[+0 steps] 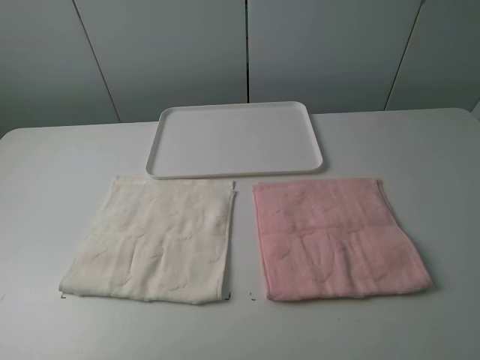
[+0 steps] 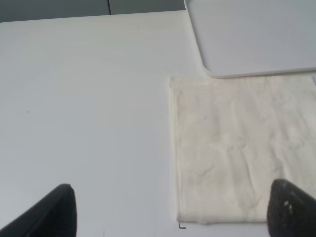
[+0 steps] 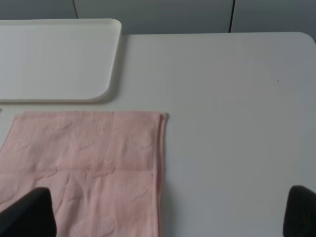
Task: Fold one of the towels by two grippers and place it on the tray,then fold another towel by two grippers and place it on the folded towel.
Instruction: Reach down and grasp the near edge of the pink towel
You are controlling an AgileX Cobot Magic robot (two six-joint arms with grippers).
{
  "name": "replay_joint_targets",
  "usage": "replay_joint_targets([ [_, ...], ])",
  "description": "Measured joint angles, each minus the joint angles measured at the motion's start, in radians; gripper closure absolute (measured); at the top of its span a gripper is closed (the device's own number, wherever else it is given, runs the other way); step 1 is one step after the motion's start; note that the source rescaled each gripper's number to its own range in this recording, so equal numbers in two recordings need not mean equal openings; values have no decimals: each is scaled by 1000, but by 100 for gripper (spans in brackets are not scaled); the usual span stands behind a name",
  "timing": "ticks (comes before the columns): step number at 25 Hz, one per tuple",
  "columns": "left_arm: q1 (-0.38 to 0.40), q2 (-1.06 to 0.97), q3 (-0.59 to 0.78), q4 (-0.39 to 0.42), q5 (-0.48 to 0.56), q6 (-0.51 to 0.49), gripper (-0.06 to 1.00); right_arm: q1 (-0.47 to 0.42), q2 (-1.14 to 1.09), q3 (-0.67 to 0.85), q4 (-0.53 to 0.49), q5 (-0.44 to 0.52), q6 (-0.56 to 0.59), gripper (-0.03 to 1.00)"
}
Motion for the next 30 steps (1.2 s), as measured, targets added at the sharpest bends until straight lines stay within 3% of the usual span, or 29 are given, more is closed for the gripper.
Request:
replay_joint_targets([
  [30,0,0,0,0,0,0,-5,0,0,0,0,0,0,-3],
])
